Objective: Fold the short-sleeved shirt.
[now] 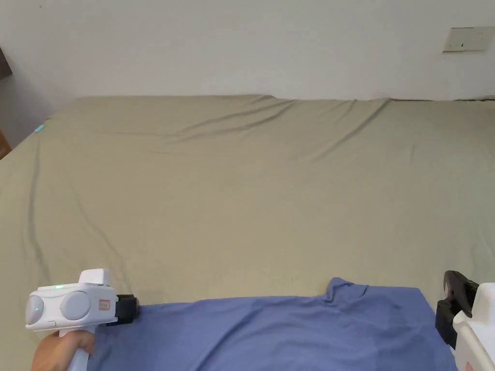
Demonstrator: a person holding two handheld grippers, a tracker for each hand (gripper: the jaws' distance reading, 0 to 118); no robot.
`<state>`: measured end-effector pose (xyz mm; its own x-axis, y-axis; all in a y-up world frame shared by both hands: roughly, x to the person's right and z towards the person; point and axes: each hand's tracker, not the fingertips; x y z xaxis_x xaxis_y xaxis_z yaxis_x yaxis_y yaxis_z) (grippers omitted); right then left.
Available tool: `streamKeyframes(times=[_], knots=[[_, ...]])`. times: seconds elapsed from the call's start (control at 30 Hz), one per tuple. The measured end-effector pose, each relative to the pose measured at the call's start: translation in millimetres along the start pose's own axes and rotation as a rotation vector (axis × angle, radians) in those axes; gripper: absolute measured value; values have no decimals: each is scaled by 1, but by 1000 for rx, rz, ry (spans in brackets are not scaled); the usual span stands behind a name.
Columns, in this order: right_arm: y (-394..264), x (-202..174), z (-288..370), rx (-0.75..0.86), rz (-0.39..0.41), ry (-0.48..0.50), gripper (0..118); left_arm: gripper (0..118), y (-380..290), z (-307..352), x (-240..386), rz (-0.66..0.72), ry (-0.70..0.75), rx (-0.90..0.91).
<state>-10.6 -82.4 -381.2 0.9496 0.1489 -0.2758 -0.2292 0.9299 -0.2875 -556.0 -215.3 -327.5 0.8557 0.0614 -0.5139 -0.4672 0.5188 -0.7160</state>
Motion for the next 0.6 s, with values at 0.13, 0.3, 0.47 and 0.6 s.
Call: streamKeyframes(times=[0.13, 0.3, 0.47, 0.6], knots=[[-5, 16, -23, -67, -47, 7, 1, 18, -8, 8, 5, -29, 2, 65], [-8, 42, -81, -216, -108, 20, 3, 4, -8, 29, 11, -49, -4, 92], [-24, 54, -155, -456, -95, 88, 35, 3, -11, 76, 14, 0, -71, 190], [-51, 47, -198, -566, -72, 103, 101, 3, -13, 107, 16, 10, -125, 228]])
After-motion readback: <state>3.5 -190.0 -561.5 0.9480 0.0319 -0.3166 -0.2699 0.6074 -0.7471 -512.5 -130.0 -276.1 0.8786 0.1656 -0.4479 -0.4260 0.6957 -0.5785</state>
